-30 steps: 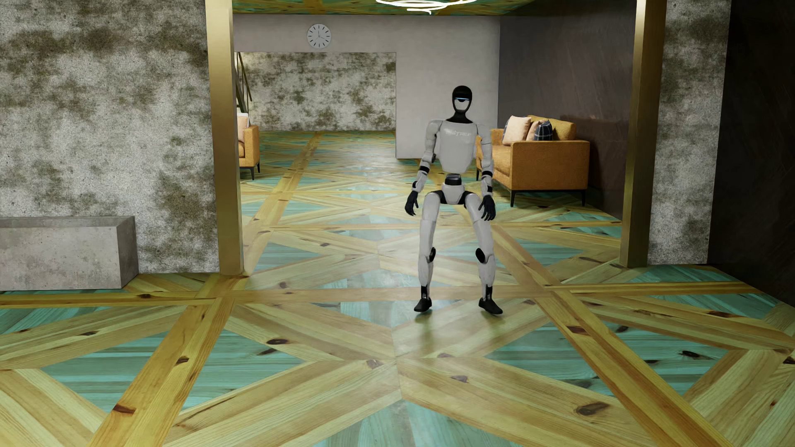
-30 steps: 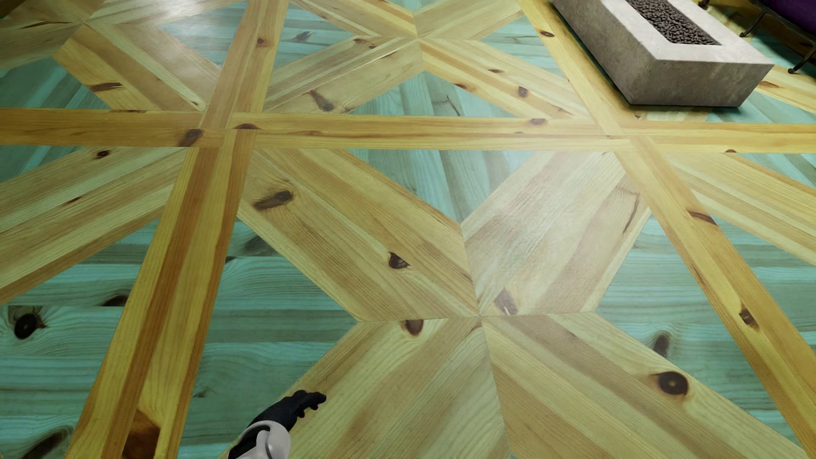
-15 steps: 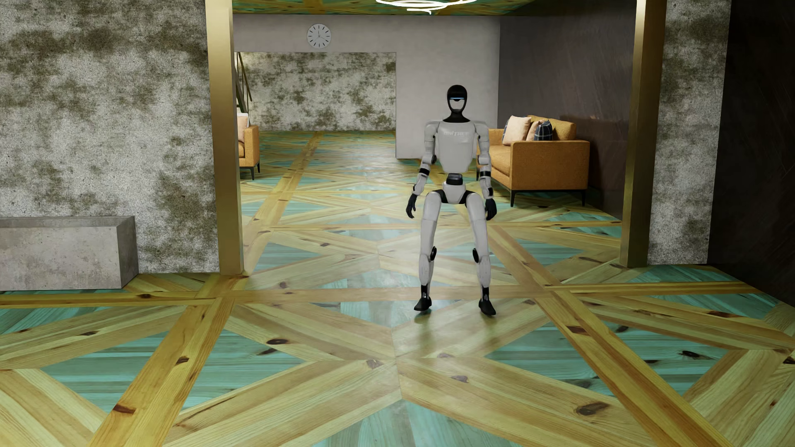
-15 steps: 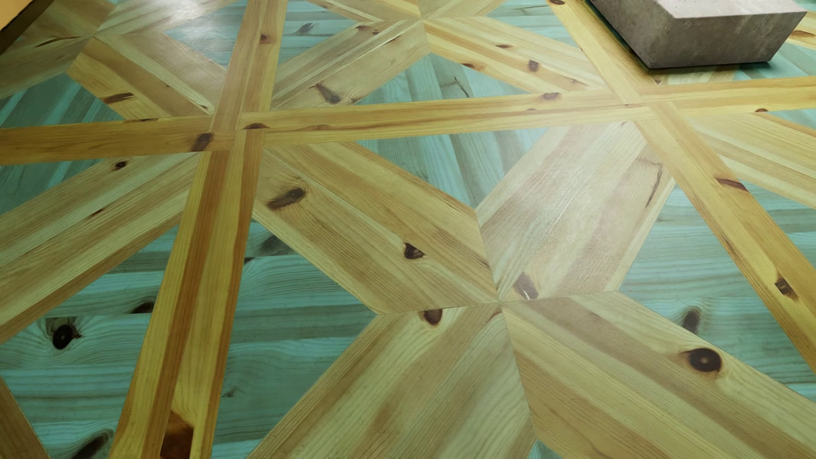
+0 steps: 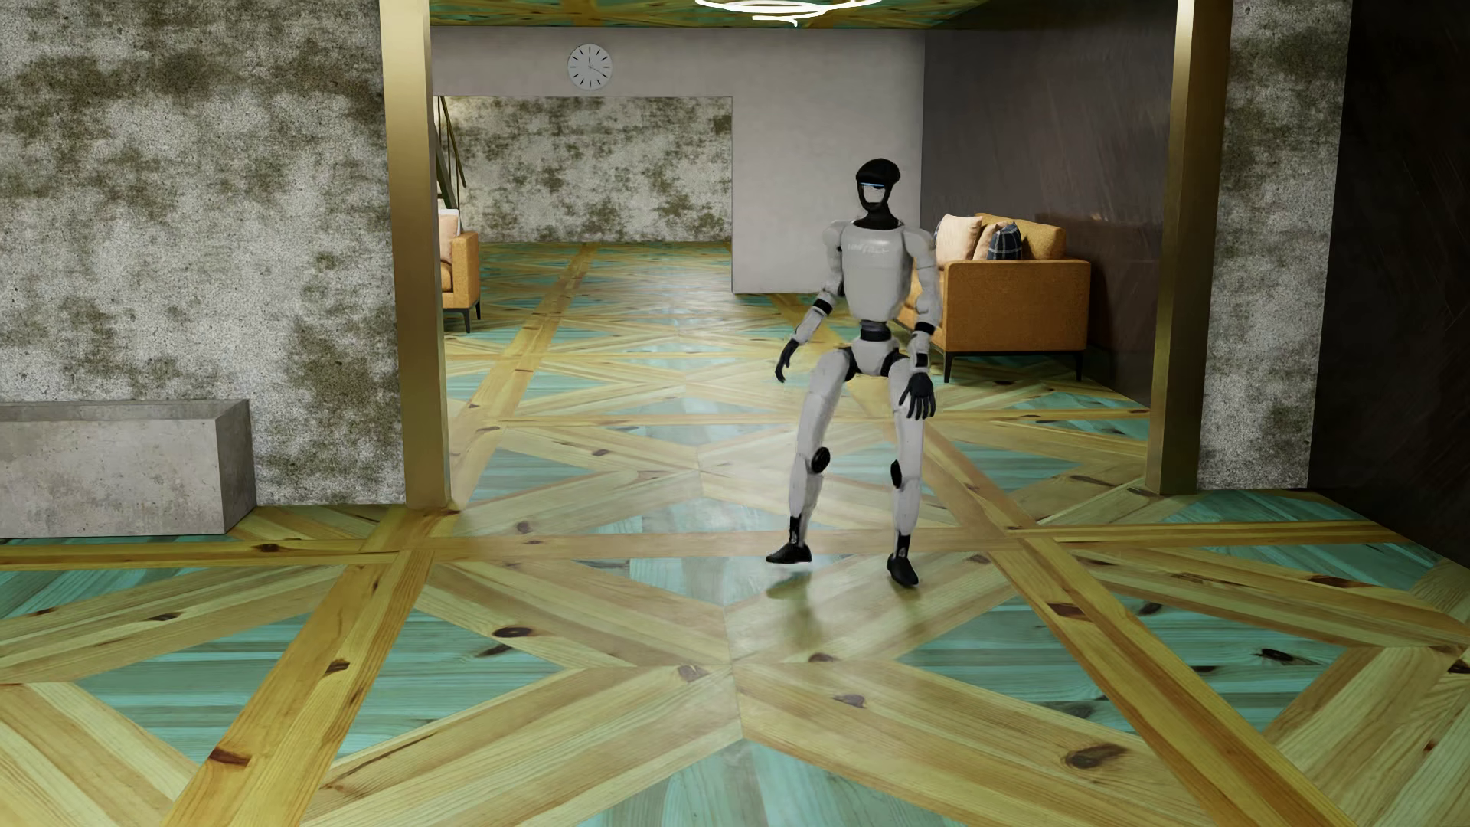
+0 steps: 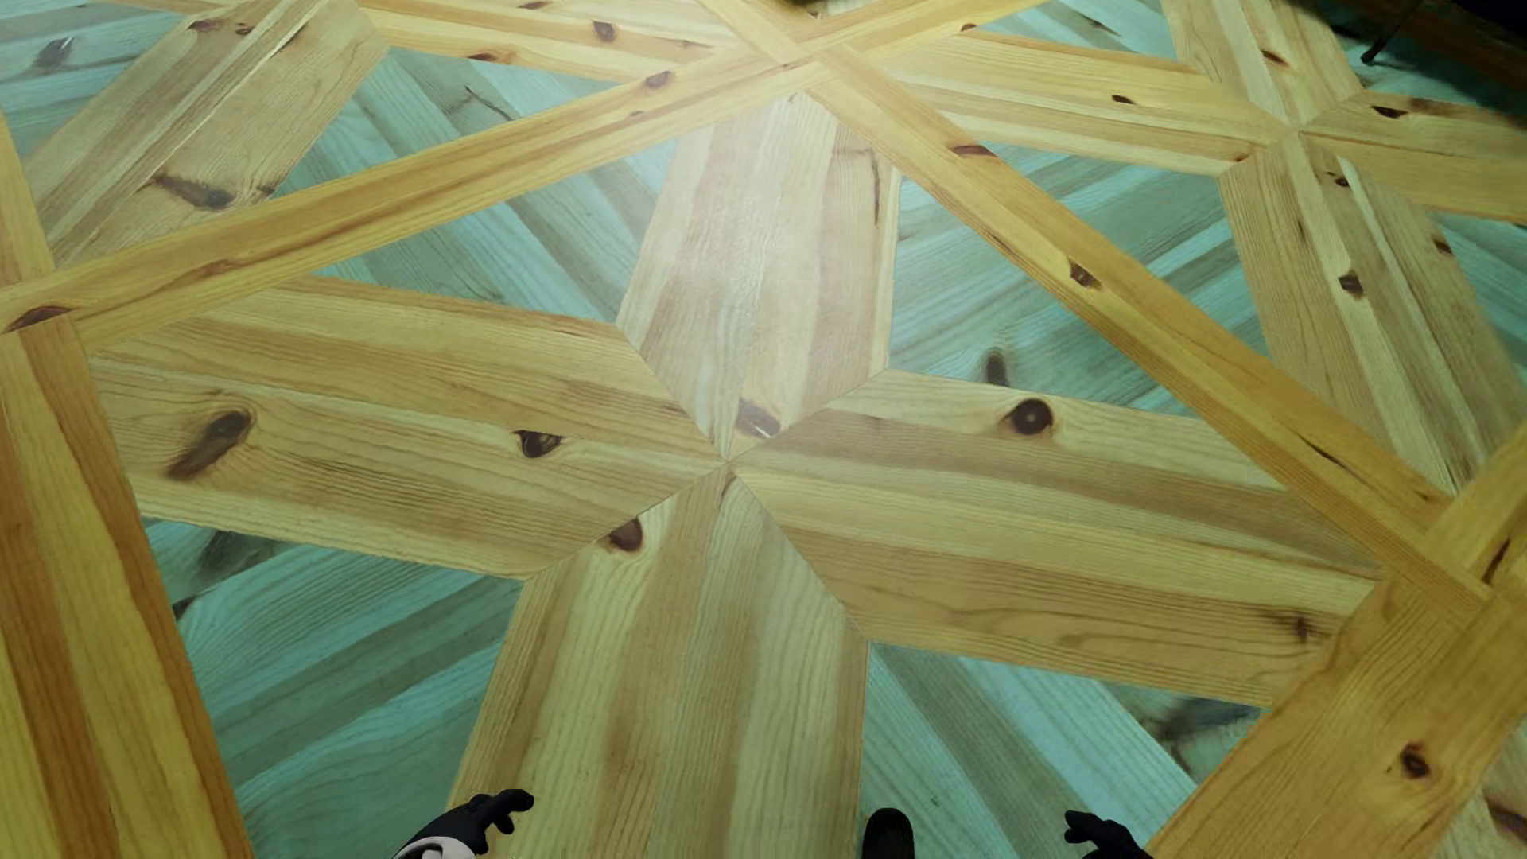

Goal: Turn around

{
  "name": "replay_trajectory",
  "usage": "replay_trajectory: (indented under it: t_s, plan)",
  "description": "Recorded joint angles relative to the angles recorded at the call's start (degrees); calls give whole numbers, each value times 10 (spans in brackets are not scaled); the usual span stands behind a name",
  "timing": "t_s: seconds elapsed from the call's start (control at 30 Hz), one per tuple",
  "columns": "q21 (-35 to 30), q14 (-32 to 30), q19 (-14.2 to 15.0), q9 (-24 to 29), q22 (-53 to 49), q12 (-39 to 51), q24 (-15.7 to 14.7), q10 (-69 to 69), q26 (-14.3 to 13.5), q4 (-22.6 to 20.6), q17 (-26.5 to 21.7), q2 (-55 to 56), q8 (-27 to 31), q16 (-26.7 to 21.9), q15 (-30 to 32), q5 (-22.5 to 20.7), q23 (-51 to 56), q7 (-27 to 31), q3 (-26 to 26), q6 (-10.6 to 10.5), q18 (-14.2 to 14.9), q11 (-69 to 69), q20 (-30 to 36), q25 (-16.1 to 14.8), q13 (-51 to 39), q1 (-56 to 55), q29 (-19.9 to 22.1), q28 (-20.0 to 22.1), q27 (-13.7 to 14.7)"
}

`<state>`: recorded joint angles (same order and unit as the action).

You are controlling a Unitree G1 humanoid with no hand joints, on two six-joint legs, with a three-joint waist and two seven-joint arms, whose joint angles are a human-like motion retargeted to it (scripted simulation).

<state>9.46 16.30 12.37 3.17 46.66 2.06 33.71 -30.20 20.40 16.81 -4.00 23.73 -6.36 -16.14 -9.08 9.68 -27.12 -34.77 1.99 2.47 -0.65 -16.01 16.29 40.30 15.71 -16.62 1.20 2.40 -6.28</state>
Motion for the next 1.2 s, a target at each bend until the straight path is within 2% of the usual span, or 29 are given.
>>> replay_trajectory:
  t_s: [0.07,0.1,0.17,0.23,0.3,0.33,0.37,0.4,0.47,0.5,0.57,0.6,0.63,0.67,0.7,0.73,0.8,0.83,0.87,0.9,0.97,1.03,1.07,1.13,1.17,1.2]
  plan:
    - [0,-23,-47,-2,54,35,19,27,21,13,-3,-17,-103,-22,-13,26,-7,-41,0,6,-7,-33,42,4,6,5,-5,-37,-15]
    - [3,-33,-61,-3,74,51,31,41,28,16,-8,-29,-132,-28,-28,42,-18,-56,1,7,-9,-78,63,9,8,9,-9,-51,-27]
    - [19,-53,-71,-9,89,73,49,64,29,17,-13,-65,-167,-32,-57,80,-50,-80,1,9,-14,-168,92,13,14,16,-17,-55,-52]
    - [42,-67,-108,-17,62,68,32,71,19,25,-10,-110,-198,-29,-81,118,-93,-104,-4,12,-17,-226,71,6,14,17,-19,-21,-75]
    - [49,-81,-167,-27,11,37,-9,70,-7,40,-9,-178,-297,-22,-95,173,-138,-137,-13,18,-19,-230,19,11,7,18,-32,24,-93]
    - [45,-90,-184,-32,-14,15,-28,72,-18,49,-10,-217,-367,-17,-76,195,-157,-160,-18,21,-18,-207,-6,19,2,22,-47,40,-97]
    - [38,-101,-170,-36,-35,-7,-41,76,-27,61,-11,-251,-429,-13,-13,205,-168,-185,-22,25,-17,-174,-27,27,-4,28,-64,52,-96]
    - [29,-114,-71,-39,-51,-29,-51,78,-30,74,-14,-266,-456,-7,-9,198,-172,-210,-23,29,-15,-134,-47,38,-10,35,-80,62,-88]
    - [18,-143,-20,-41,-55,-65,-59,77,-19,111,-18,-249,-423,6,-100,160,-155,-265,-17,36,-9,-84,-79,47,-23,49,-95,68,-68]
    - [13,-162,-15,-40,-43,-79,-55,85,-9,137,-13,-234,-394,7,-115,132,-140,-293,-13,36,-8,-74,-84,44,-29,63,-88,62,-57]
    - [9,-162,-42,-36,11,-95,-37,89,17,206,-6,-204,-342,9,-131,66,-114,-305,-2,23,-2,-86,-65,36,-30,77,-45,34,-38]
    - [8,-131,-57,-34,43,-98,-15,90,25,231,-4,-193,-317,15,-139,32,-103,-284,2,15,-8,-88,-31,31,-33,78,-30,-8,-31]
    - [5,-93,-72,-32,68,-101,-2,85,25,249,-3,-184,-288,17,-148,0,-92,-224,2,9,0,-90,-5,27,-35,72,-21,-54,-28]
    - [1,-57,-84,-31,83,-105,1,75,26,254,-3,-175,-252,22,-156,-28,-87,-131,-3,4,-8,-96,4,23,-40,54,-9,-78,-29]
    - [1,-27,-94,-30,90,-110,-2,68,33,238,-2,-165,-215,30,-162,-49,-87,-22,-9,0,-31,-104,0,11,-46,35,1,-75,-28]
    - [1,-25,-101,-29,87,-117,-6,49,39,205,-5,-158,-179,43,-167,-64,-93,84,-16,-3,-17,-112,-11,2,-53,16,6,-54,-38]
    - [-17,-27,-109,-28,64,-124,-13,-30,35,100,-20,-151,-123,67,-170,-83,-104,284,-26,-5,16,-116,-33,5,-58,-34,-1,-18,-53]
    - [-23,-34,-110,-27,51,-119,-14,-83,29,46,-26,-149,-106,75,-171,-89,-105,343,-27,-7,31,-115,-39,5,-53,-64,-3,-6,-53]
    - [-26,-40,-108,-25,40,-114,-15,-134,19,11,-33,-147,-92,77,-172,-92,-105,354,-26,-11,40,-114,-43,1,-44,-95,-7,0,-52]
    - [-32,-40,-106,-24,33,-102,-10,-174,12,-6,-36,-144,-79,82,-173,-97,-106,336,-26,-17,37,-112,-39,-3,-37,-123,-6,2,-54]
    - [-46,-46,-104,-19,11,-86,13,-210,0,-24,-46,-139,-44,81,-176,-111,-118,281,-29,-32,3,-108,-19,0,-33,-169,-2,5,-62]
    - [-35,-46,-107,-15,-10,-79,51,-176,-5,-51,-40,-134,3,66,-183,-130,-137,258,-32,-46,-10,-112,13,-13,-41,-198,10,3,-79]
    - [-24,-50,-109,-14,-19,-81,52,-134,-8,-73,-33,-133,30,61,-187,-141,-144,269,-31,-51,-2,-114,17,-20,-44,-205,16,1,-87]
    - [-3,-88,-113,-13,-27,-89,28,-5,-14,-103,-11,-137,85,52,-194,-159,-150,303,-24,-57,23,-111,17,-36,-45,-190,35,-13,-93]
    - [-1,-146,-111,-13,-20,-89,22,54,-14,-109,-3,-145,111,48,-194,-163,-153,316,-19,-59,18,-105,24,-39,-39,-169,39,-21,-93]
    - [-1,-174,-106,-14,-5,-83,22,75,-5,-103,3,-151,136,46,-194,-164,-154,300,-14,-60,-9,-104,36,-41,-30,-147,39,-31,-89]
